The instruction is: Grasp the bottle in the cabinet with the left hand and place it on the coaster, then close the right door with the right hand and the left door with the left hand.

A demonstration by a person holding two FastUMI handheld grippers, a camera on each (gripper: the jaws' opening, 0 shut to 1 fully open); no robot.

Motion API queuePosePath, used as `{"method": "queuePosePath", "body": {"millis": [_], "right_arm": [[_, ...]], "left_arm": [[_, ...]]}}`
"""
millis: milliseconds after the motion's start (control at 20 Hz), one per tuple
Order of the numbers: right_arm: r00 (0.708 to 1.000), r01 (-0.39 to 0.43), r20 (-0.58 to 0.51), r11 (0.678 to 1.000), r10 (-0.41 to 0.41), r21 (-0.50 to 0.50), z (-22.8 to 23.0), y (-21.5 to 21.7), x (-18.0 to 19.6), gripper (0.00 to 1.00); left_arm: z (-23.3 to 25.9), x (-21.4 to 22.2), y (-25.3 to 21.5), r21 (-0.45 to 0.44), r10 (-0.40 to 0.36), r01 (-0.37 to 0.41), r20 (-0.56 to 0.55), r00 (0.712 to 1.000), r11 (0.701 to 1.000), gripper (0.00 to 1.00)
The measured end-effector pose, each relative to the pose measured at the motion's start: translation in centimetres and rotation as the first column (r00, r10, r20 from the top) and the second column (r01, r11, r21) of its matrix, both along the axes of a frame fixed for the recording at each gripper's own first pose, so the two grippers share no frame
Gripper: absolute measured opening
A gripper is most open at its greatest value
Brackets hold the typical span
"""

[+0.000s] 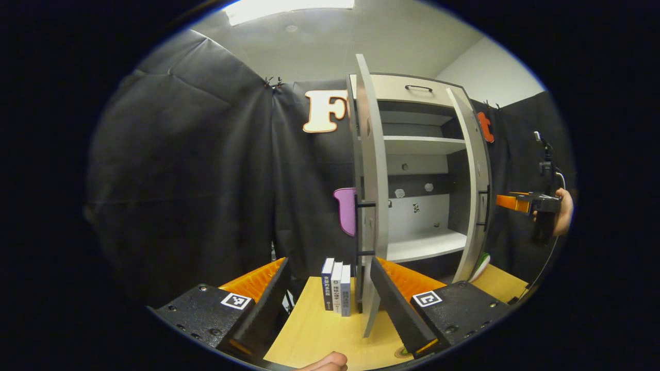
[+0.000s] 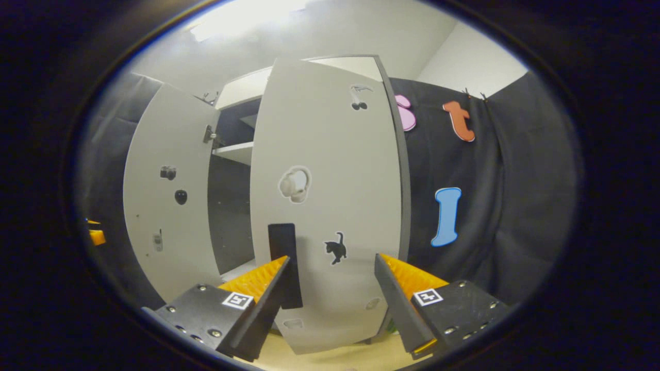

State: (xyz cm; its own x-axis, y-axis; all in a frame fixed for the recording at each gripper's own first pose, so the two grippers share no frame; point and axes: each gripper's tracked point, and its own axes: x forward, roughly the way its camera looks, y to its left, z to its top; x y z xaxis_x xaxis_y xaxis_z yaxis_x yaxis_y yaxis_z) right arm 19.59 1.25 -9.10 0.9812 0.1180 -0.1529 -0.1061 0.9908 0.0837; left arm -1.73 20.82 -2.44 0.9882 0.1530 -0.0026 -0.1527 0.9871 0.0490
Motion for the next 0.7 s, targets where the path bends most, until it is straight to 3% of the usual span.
{"method": "queuePosePath", "body": {"millis": [50, 100, 150, 200, 500, 700], "right_arm": [[1.000, 0.003, 0.000, 1.000, -0.003, 0.008, 0.1, -0.2, 0.0, 0.93], [1.000, 0.008, 0.002, 1.000, -0.008, 0.009, 0.2, -0.6, -0.1, 1.00], [1.000, 0.012, 0.002, 1.000, -0.012, 0.006, 0.4, -0.9, -0.1, 0.93], [1.000, 0.013, 0.002, 1.000, -0.013, 0.003, 0.4, -1.1, -0.2, 0.97], [1.000, -0.007, -0.010, 1.000, 0.007, -0.026, -0.5, -1.4, -0.9, 1.00], [0.996, -0.090, 0.009, 0.996, 0.090, -0.004, -0.5, 0.0, -2.2, 0.97]], "left_arm": [[-0.3, -0.2, 0.6, 0.001, 0.010, -0.010, -0.007, 1.000, 1.000, 0.98], [-0.5, -0.1, 1.1, 0.000, 0.018, -0.018, -0.012, 1.000, 1.000, 0.98], [-0.9, 0.1, 1.8, 0.002, 0.029, -0.029, -0.023, 0.999, 1.000, 0.98], [-1.3, 0.2, 2.5, 0.004, 0.037, -0.037, -0.035, 0.999, 0.999, 0.98], [-3.2, 1.3, 6.5, -0.013, 0.103, -0.104, -0.091, 0.990, 0.994, 1.00], [-3.2, 3.1, 8.0, -0.006, 0.134, -0.135, -0.089, 0.987, 0.991, 0.98]]}}
